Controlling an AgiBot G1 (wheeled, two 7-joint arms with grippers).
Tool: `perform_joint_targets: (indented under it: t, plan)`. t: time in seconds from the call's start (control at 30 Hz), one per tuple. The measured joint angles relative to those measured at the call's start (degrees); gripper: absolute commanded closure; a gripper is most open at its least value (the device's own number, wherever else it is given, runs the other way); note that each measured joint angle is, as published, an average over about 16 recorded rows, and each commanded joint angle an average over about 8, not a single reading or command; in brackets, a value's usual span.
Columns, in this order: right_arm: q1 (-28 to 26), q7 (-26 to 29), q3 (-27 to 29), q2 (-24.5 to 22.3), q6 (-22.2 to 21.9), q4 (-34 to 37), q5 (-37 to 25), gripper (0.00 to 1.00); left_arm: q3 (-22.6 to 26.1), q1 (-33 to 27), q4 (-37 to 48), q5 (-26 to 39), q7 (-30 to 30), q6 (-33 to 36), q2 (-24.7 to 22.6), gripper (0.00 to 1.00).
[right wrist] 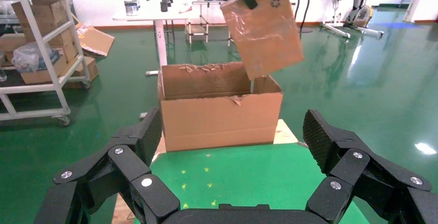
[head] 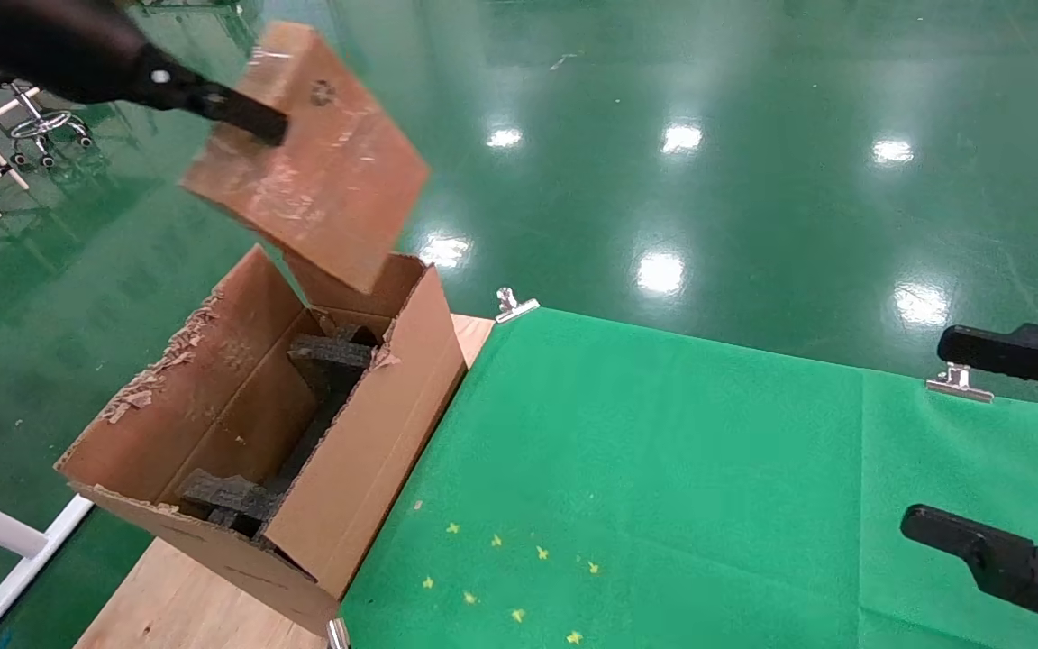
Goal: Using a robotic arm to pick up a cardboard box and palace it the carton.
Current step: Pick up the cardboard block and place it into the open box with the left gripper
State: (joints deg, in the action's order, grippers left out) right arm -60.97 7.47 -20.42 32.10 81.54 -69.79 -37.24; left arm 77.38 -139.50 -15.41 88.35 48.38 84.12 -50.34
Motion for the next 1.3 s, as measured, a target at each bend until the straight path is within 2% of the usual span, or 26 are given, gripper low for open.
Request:
perform_joint_targets:
  t: [0.37,0.93,1.3]
  plan:
    - [0.00,0.00,0.00,0.00,0.00,0.00,0.00,0.00,2.08,1.33,9.61,3.56,-5.21,-2.65,2.16,1.00]
    - [0.00,0.00,0.00,0.00,0.00,0.00,0.00,0.00,1.78,11.86,14.63,3.15,-8.76,-15.84,4.71,1.00]
    - [0.00,0.00,0.00,0.00,0.00,0.00,0.00,0.00,0.68,15.58,14.80,1.53,-10.65,-15.24,5.31,1.00]
